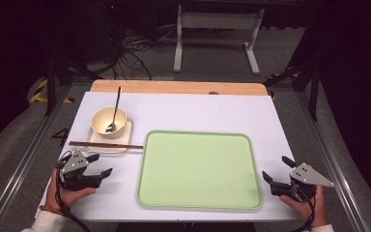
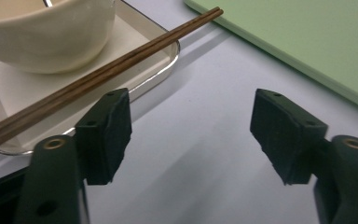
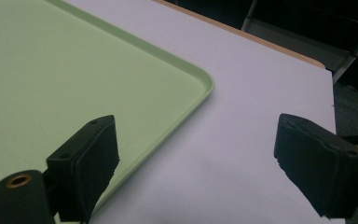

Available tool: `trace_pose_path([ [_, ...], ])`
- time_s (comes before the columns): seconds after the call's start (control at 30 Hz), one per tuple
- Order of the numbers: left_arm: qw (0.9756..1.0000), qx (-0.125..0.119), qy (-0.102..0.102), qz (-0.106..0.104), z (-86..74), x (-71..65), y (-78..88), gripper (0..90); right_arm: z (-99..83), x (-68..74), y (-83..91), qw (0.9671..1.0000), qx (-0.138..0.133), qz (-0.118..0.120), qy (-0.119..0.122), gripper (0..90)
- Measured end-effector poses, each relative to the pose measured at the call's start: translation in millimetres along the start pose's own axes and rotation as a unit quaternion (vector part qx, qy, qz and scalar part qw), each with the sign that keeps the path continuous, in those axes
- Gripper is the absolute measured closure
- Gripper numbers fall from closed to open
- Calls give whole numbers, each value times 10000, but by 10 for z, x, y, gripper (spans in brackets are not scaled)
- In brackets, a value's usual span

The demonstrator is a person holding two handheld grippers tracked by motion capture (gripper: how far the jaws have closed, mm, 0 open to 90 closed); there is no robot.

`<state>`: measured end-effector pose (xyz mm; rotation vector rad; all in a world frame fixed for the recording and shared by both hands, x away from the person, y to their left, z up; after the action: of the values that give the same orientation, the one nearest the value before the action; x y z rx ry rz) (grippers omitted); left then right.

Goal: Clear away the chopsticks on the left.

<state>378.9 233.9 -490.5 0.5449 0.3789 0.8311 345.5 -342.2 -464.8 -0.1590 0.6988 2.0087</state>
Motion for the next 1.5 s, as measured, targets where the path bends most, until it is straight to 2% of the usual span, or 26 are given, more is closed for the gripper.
trace_pose_path([
  [0.1, 10000, 22, -51, 21, 67, 72, 17, 412, -8, 5, -10, 10000, 26, 22, -3, 142],
  [0.17, 9998, 23, -138, 112, 124, 120, 28, 452, -9, 5, -14, 10000, 34, 22, -8, 142],
  [0.23, 9998, 27, -181, 93, 150, 139, 32, 511, -11, 5, -15, 10000, 35, 25, -15, 142],
  [0.3, 9994, 54, -269, 208, 206, 199, 30, 511, -16, 6, -20, 10000, 46, 37, -31, 142],
  [0.33, 9994, 59, -295, 185, 228, 225, 23, 534, -18, 8, -22, 10000, 44, 46, -36, 142],
  [0.5, 9991, 202, -250, 278, 287, 460, -59, 606, -31, 25, -36, 9999, 92, 104, 0, 142],
  [0.57, 9993, 206, -165, 248, 294, 520, -97, 612, -35, 28, -42, 9999, 104, 117, -16, 144],
  [0.67, 9990, 354, -228, 162, 295, 582, -164, 654, -43, 31, -46, 9998, 125, 137, -22, 144],
  [0.73, 9990, 390, -204, 64, 297, 601, -210, 663, -47, 32, -50, 9998, 142, 135, -21, 144],
  [0.83, 9986, 485, -227, 31, 298, 635, -278, 676, -49, 38, -55, 9998, 158, 147, -15, 144],
  [0.97, 9981, 555, -263, -82, 301, 624, -338, 692, -50, 40, -58, 9997, 165, 160, -4, 144],
  [1.03, 9979, 576, -293, -51, 307, 623, -366, 690, -53, 42, -59, 9997, 179, 158, -2, 144],
  [1.07, 9977, 600, -295, -126, 302, 613, -379, 692, -52, 42, -58, 9997, 172, 164, -4, 144],
  [1.13, 9971, 682, -313, -84, 283, 618, -402, 699, -52, 42, -60, 9997, 181, 165, 2, 144],
  [1.33, 9967, 717, -329, -216, 270, 605, -395, 717, -47, 46, -55, 9997, 170, 185, 3, 144],
  [1.5, 9952, 803, -516, -226, 282, 580, -394, 767, -55, 57, -64, 9995, 219, 228, 12, 143],
])
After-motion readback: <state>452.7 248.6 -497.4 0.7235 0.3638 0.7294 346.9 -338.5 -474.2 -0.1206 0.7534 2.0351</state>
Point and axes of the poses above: each handheld gripper's, and its own axes: y roughly backward along the jaws, z roughly out of its top, x roughly to its left, the point moved 7 cm from there along -y, roughly forward along the jaws, and after that the axes turned 11 degrees about y, right-handed, at the moved point
